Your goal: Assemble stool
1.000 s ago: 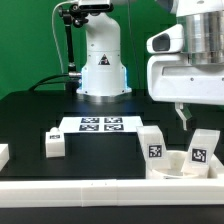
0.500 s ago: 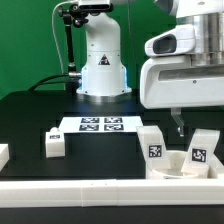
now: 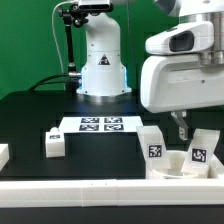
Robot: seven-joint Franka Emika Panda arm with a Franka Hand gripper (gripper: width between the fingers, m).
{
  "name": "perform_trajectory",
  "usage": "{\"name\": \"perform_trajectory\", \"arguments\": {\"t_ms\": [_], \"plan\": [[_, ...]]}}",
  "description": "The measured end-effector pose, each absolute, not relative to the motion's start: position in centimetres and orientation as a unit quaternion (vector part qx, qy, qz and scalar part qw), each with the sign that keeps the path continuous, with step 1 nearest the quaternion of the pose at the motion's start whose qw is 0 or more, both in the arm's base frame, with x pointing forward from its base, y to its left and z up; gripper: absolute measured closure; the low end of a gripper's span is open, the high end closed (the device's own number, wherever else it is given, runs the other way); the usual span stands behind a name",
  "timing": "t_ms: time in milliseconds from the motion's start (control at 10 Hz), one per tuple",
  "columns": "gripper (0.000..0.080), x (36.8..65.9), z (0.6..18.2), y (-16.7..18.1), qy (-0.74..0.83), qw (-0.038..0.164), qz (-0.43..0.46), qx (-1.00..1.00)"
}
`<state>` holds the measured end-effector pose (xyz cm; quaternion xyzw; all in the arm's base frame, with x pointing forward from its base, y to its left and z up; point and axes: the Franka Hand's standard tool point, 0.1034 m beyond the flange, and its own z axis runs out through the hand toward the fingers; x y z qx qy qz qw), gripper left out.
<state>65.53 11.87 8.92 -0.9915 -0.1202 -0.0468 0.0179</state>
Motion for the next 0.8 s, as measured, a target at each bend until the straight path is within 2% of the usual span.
{"name": "perform_trajectory", "arguments": {"t_ms": [600,800], "plan": [[0.015,65.27,8.6,11.58,-0.339,-0.005,-0.043,-0.94],[0.015,65.22,8.29,11.31,-0.449,-0.021,-0.046,-0.892]]}}
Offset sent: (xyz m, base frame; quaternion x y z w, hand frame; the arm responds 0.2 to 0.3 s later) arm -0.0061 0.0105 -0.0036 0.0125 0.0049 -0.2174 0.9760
